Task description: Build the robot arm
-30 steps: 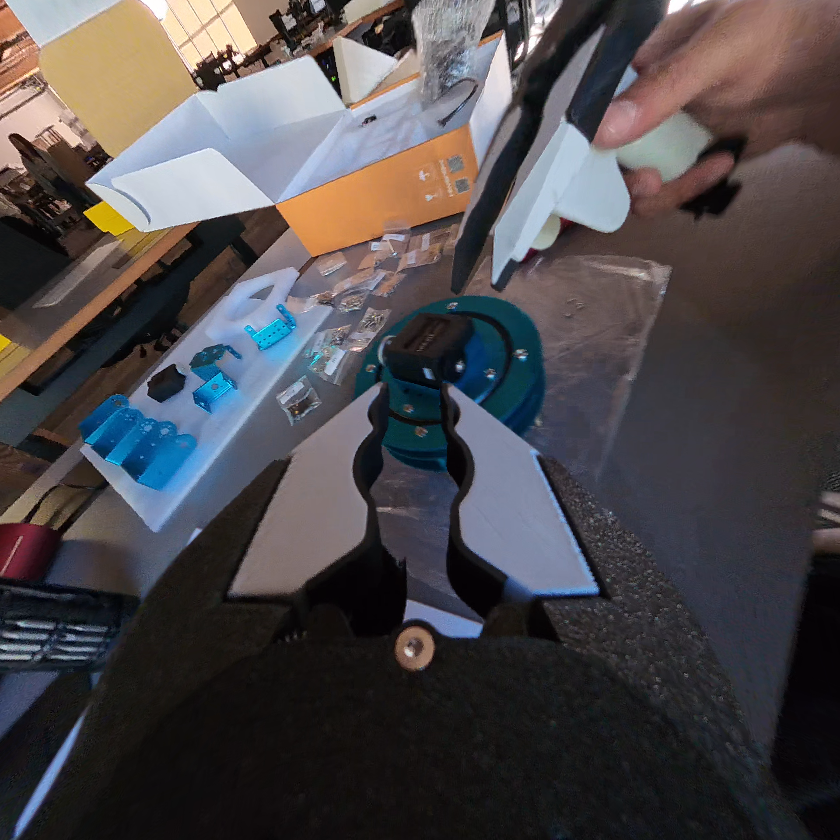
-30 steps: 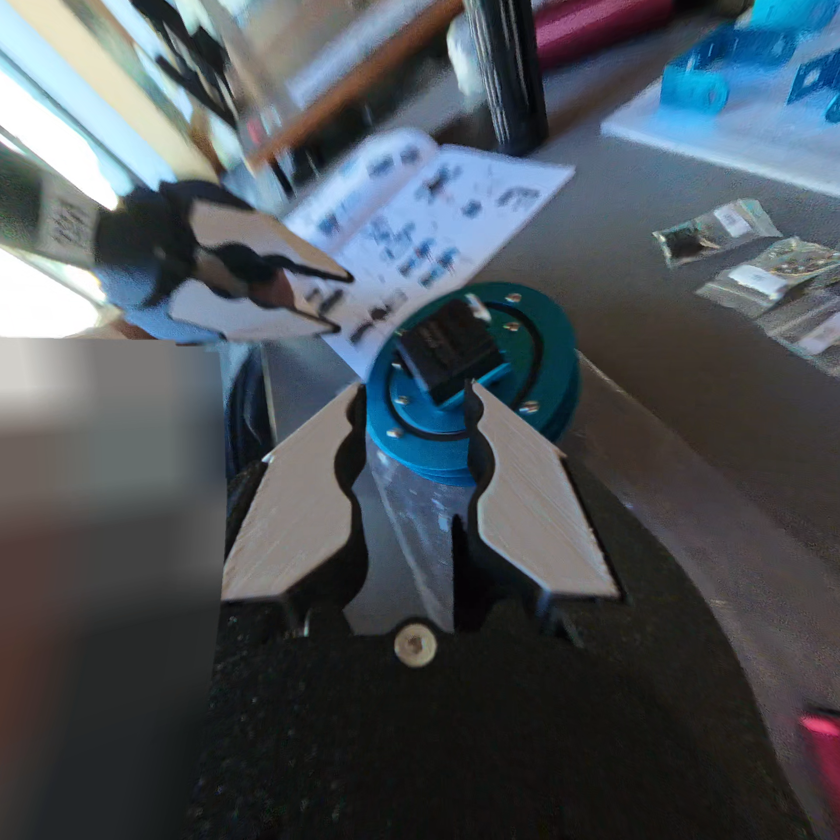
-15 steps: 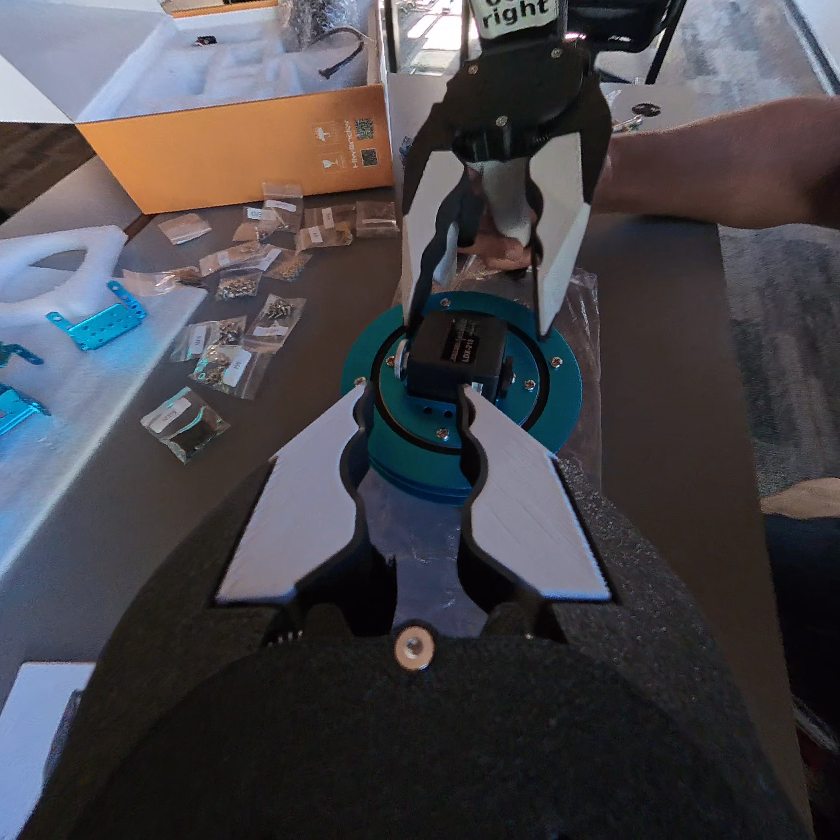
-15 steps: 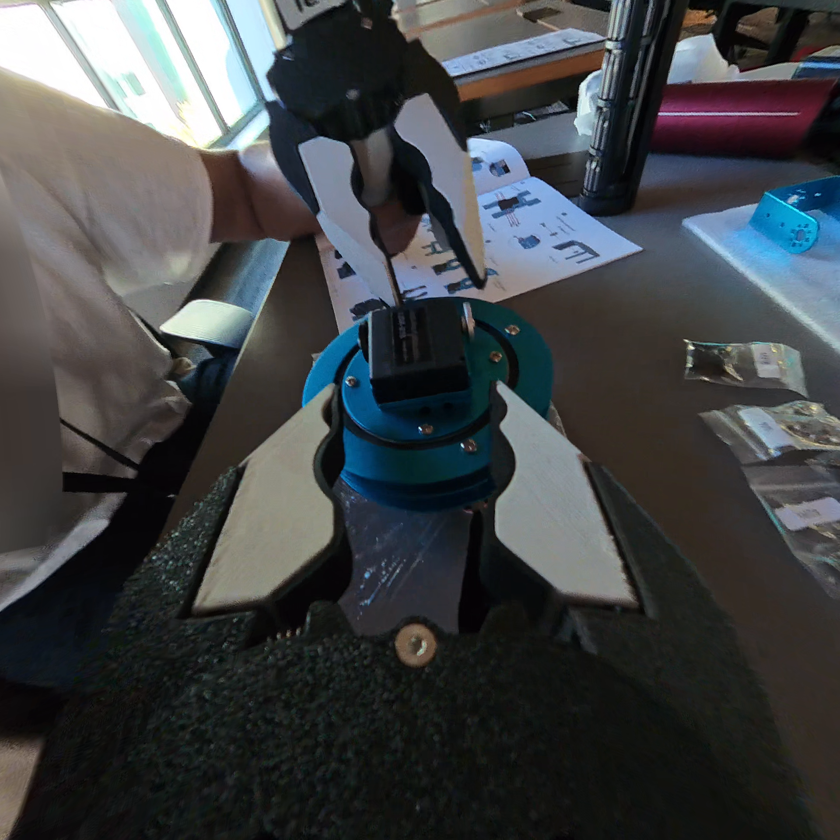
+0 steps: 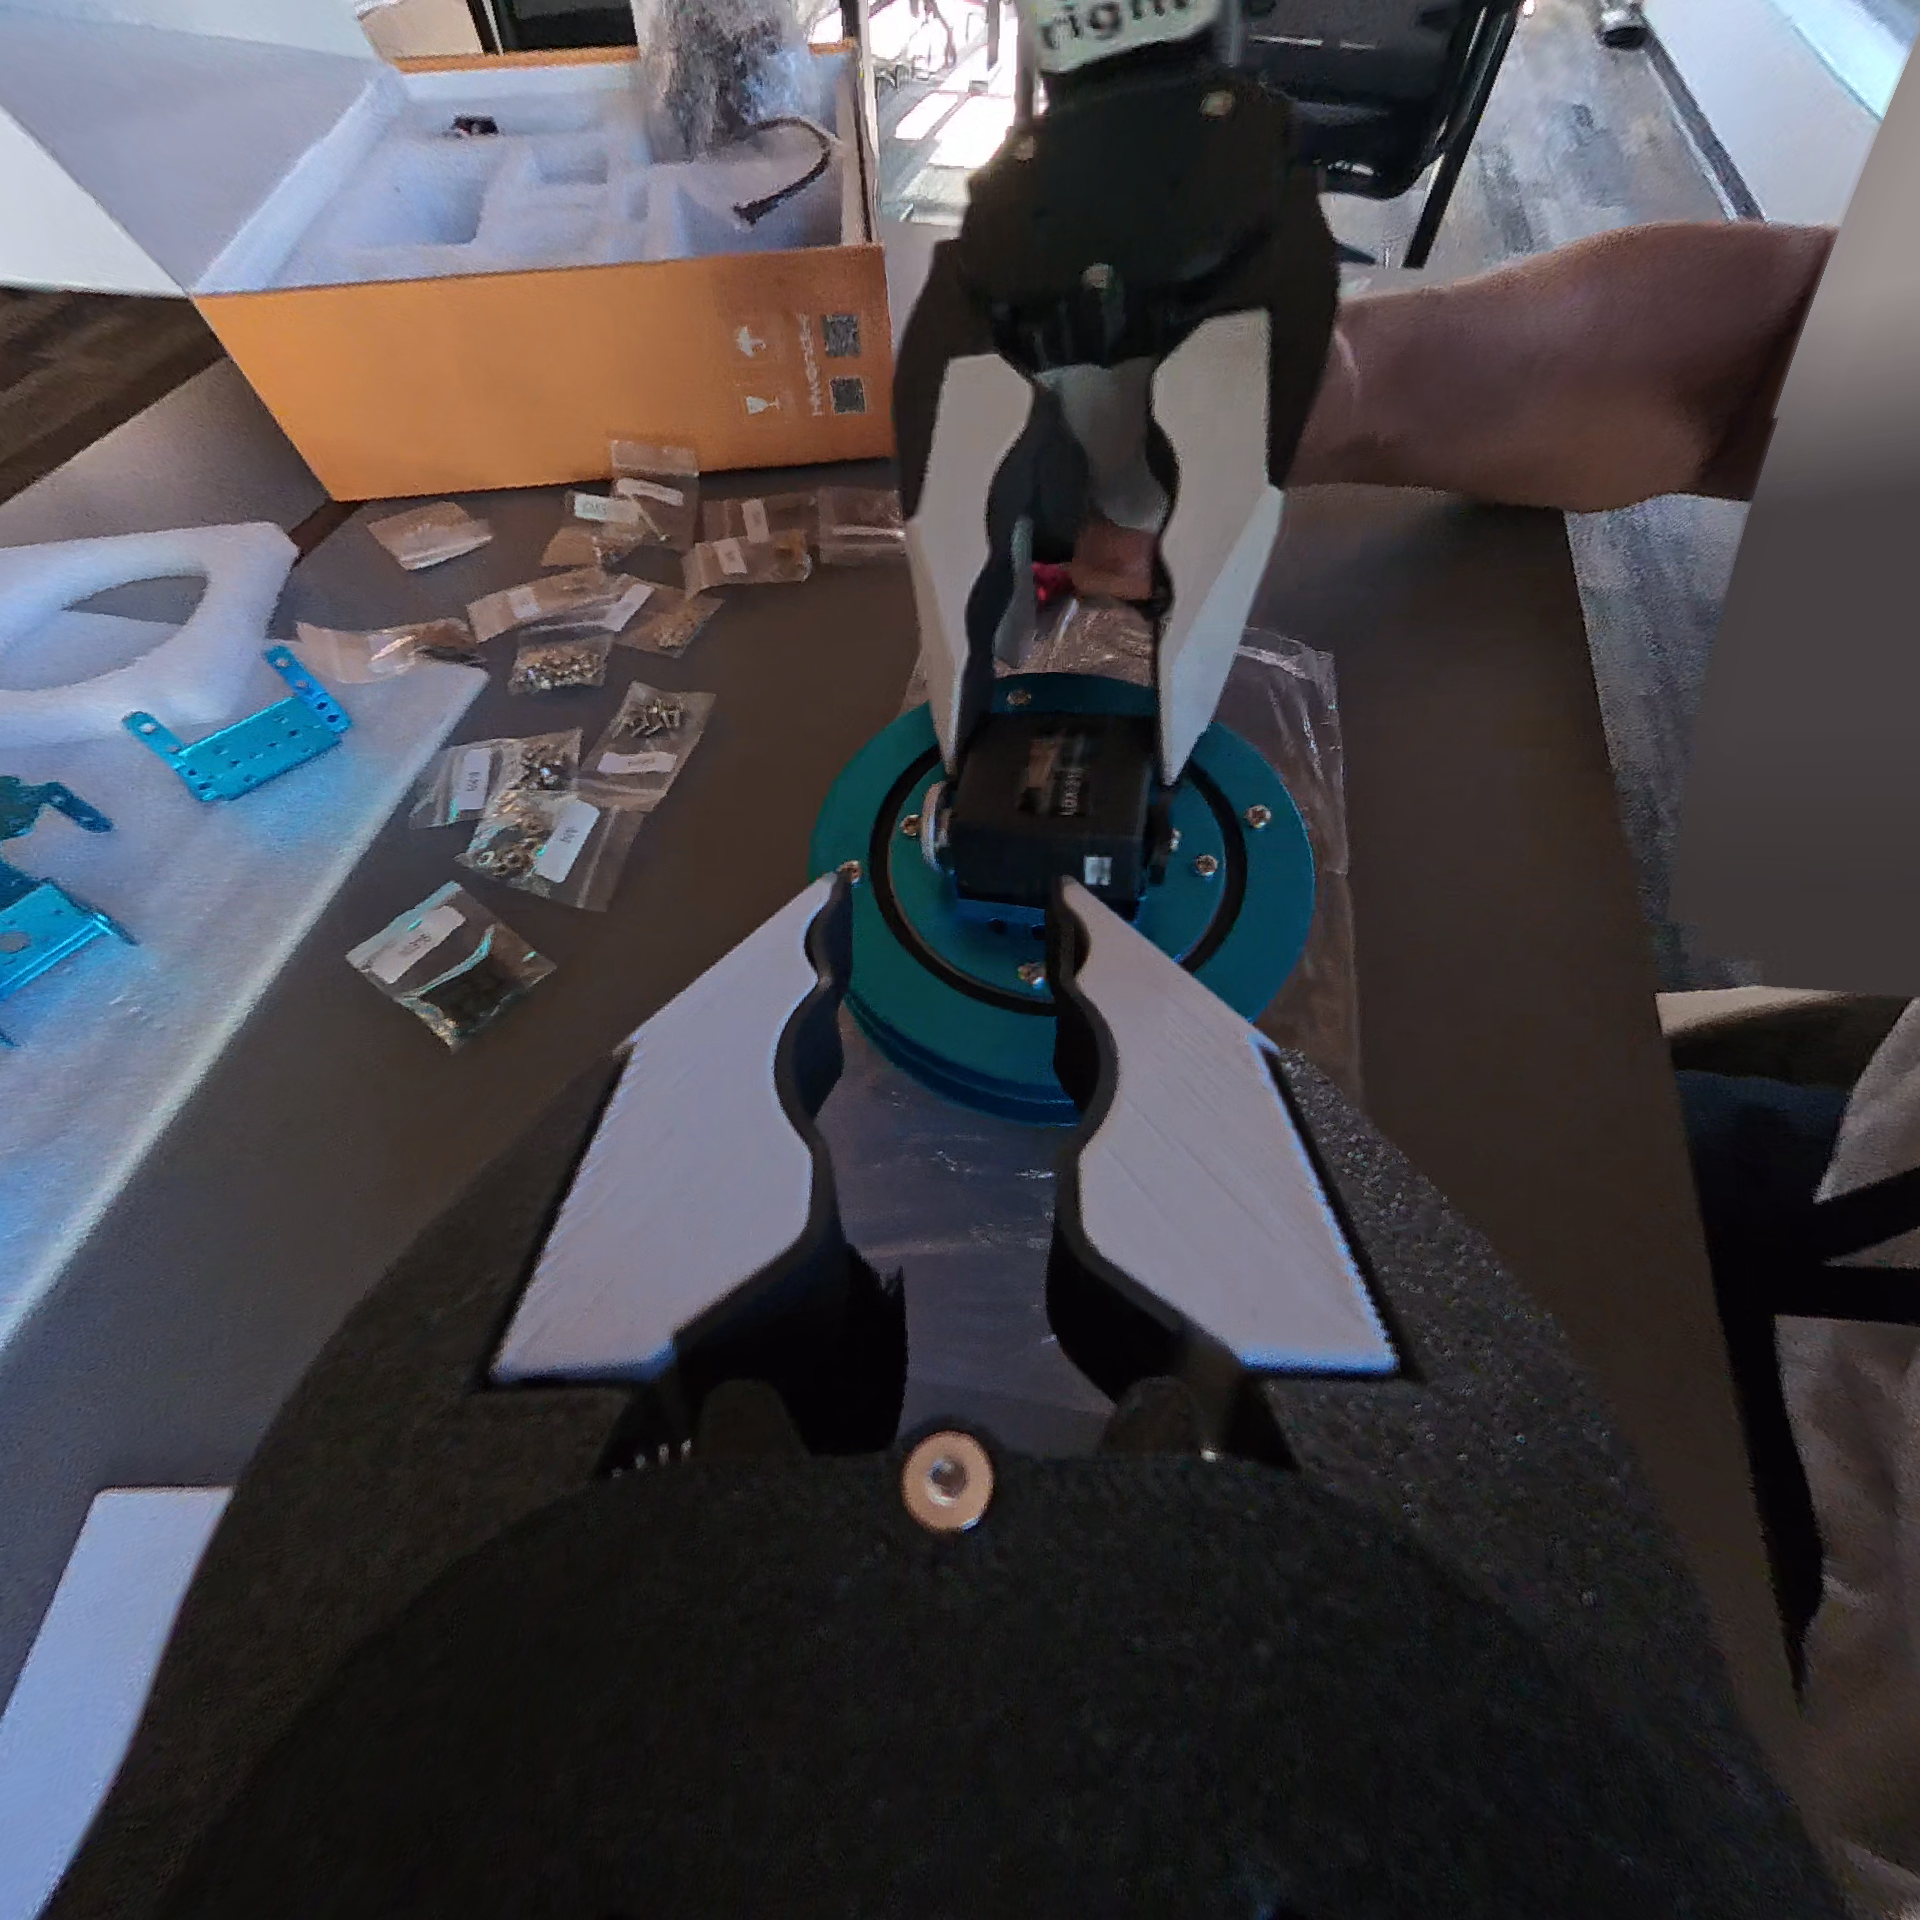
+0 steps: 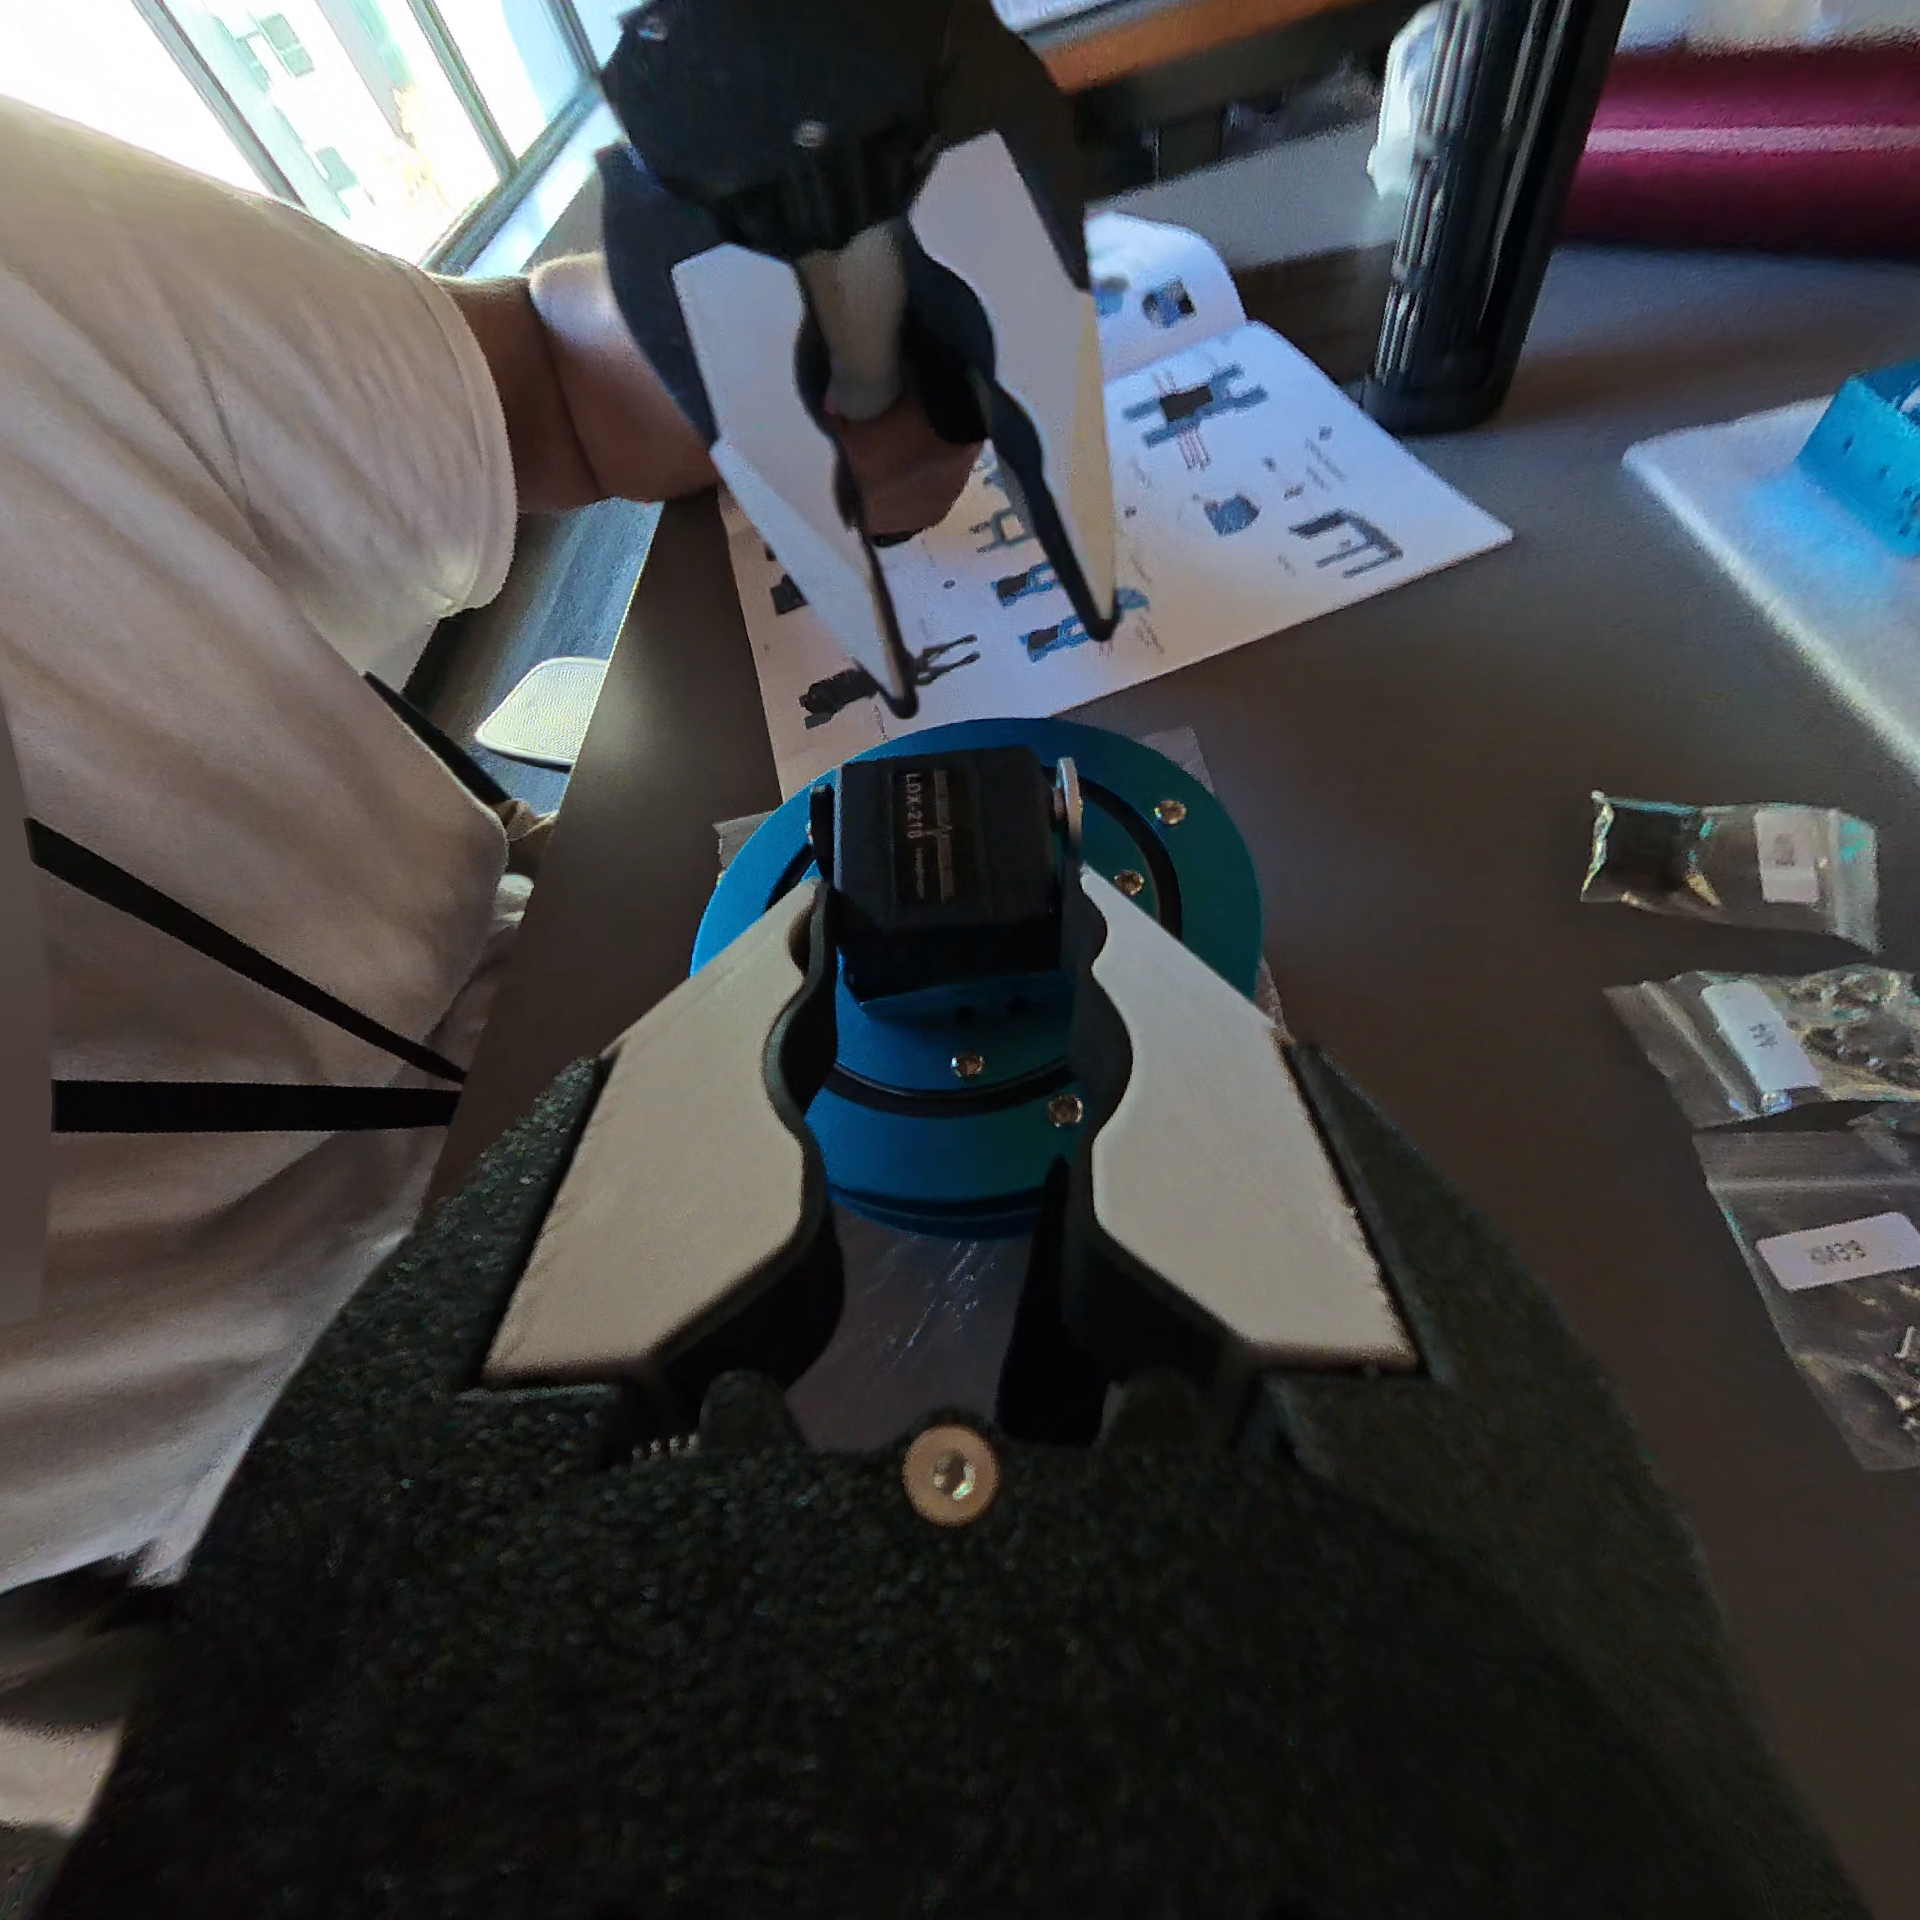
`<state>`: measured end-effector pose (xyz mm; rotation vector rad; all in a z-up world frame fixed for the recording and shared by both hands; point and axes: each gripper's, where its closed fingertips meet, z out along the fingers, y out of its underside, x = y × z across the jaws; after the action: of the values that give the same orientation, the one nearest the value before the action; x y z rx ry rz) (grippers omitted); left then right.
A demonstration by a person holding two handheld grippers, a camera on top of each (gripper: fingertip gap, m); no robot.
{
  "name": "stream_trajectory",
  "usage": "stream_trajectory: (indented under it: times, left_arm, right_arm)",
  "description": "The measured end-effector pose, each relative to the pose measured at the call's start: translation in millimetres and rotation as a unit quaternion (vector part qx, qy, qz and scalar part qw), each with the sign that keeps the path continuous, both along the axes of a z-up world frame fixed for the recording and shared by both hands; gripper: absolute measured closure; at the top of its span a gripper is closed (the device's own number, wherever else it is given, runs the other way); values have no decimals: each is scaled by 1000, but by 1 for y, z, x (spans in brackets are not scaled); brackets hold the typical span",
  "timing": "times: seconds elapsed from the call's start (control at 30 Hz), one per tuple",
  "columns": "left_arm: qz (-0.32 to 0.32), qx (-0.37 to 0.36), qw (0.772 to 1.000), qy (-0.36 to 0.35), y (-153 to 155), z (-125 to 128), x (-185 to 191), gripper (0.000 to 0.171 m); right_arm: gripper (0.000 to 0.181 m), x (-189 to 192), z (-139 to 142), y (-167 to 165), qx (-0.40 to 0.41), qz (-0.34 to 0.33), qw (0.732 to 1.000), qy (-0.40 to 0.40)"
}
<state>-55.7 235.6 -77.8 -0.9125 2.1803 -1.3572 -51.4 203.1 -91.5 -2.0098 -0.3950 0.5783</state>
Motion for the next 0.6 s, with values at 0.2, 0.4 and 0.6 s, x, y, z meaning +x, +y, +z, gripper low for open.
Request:
stream_trajectory:
  times: [0.2, 0.4, 0.6]
  left_arm:
    - [-7, 120, 986, -119, -3, 1, -6, 132]
    - [-13, 193, 969, -156, -7, -8, -7, 130]
    - [-25, 194, 969, -151, -8, -5, -9, 131]
  right_arm:
    - [140, 7, 8, 12, -66, 7, 993, 93]
    - [140, 4, 7, 10, -35, 18, 998, 56]
    - [141, -7, 0, -1, -19, 34, 994, -106]
